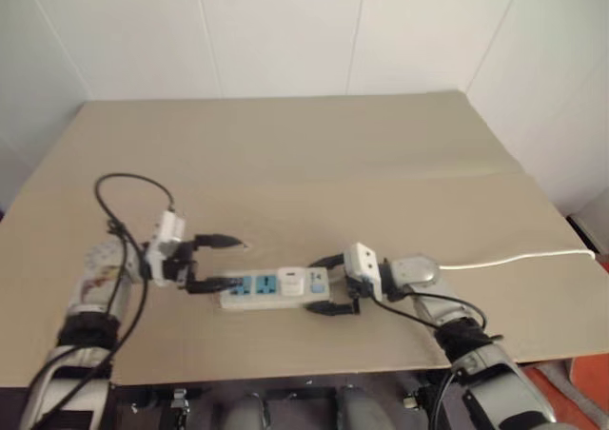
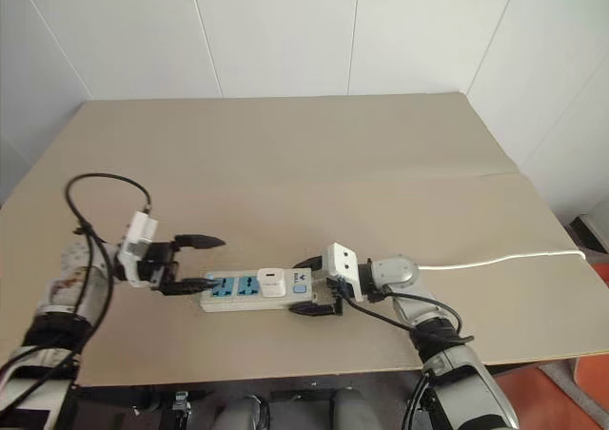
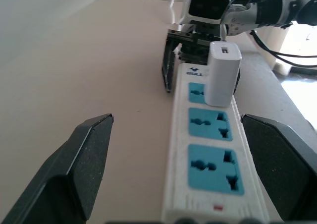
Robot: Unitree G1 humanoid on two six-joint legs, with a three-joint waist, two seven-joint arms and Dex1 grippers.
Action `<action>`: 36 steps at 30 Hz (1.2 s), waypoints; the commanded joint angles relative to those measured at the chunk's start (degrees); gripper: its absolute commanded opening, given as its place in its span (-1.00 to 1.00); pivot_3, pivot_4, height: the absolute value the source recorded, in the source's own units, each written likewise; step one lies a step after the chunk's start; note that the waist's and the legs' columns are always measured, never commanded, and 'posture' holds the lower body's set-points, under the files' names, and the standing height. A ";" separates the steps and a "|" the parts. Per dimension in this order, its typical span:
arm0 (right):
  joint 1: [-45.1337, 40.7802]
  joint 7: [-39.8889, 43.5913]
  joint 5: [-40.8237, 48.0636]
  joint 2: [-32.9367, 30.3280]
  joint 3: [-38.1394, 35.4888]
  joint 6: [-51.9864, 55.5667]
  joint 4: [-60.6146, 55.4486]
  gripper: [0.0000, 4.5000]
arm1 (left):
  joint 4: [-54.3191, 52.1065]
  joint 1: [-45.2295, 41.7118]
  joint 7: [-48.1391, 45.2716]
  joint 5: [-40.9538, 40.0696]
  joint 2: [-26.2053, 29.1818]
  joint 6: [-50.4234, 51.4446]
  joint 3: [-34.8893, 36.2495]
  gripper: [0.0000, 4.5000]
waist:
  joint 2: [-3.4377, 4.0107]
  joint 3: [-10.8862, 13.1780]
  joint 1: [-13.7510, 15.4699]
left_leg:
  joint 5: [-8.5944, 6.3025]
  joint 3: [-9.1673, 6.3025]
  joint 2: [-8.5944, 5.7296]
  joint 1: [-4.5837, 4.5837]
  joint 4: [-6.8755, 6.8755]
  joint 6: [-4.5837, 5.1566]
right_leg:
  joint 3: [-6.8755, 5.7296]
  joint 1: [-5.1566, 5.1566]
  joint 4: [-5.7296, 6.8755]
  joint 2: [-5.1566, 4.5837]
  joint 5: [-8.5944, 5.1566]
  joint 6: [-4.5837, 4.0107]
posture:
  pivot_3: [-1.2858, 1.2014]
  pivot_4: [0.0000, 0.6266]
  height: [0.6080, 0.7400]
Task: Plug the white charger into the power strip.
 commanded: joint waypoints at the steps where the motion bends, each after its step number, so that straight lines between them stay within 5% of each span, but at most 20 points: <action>1: 1.26 2.52 4.29 -6.01 -5.76 1.57 -6.67 0.99 | -2.30 1.30 -0.88 -3.40 4.28 2.70 4.87 1.00 | -0.01 0.08 0.40 | 0.00 0.02 -0.03 -0.10 0.00 0.00 | 0.00 -0.09 0.00 -0.06 0.00 0.00 | 0.03 -0.52 1.00; 11: 7.62 11.81 15.39 -26.98 -16.85 11.72 -25.42 0.99 | -6.60 15.61 -1.01 -9.44 19.23 -0.27 7.69 1.00 | 0.03 0.44 0.93 | 0.00 0.02 0.00 -0.51 0.06 0.00 | -0.14 -0.48 -0.03 -0.18 -0.02 0.01 | 0.03 -0.52 1.00; 20: 10.60 9.85 15.32 -29.03 -18.31 15.89 -27.50 0.99 | -2.92 13.56 -1.01 -9.57 21.88 -0.69 6.86 1.00 | 0.02 0.49 1.03 | 0.00 0.08 -0.04 -0.53 0.08 0.00 | -0.14 -0.50 -0.01 -0.18 -0.02 0.01 | 0.03 -0.52 1.00; 36: 12.09 9.12 14.72 -30.93 -19.29 15.76 -27.26 0.99 | -2.89 12.83 -1.01 -8.04 18.85 -0.95 6.85 1.00 | 0.02 0.49 0.97 | 0.00 0.14 -0.04 -0.52 0.14 0.00 | -0.11 -0.51 0.05 -0.16 -0.02 0.01 | 0.03 -0.52 1.00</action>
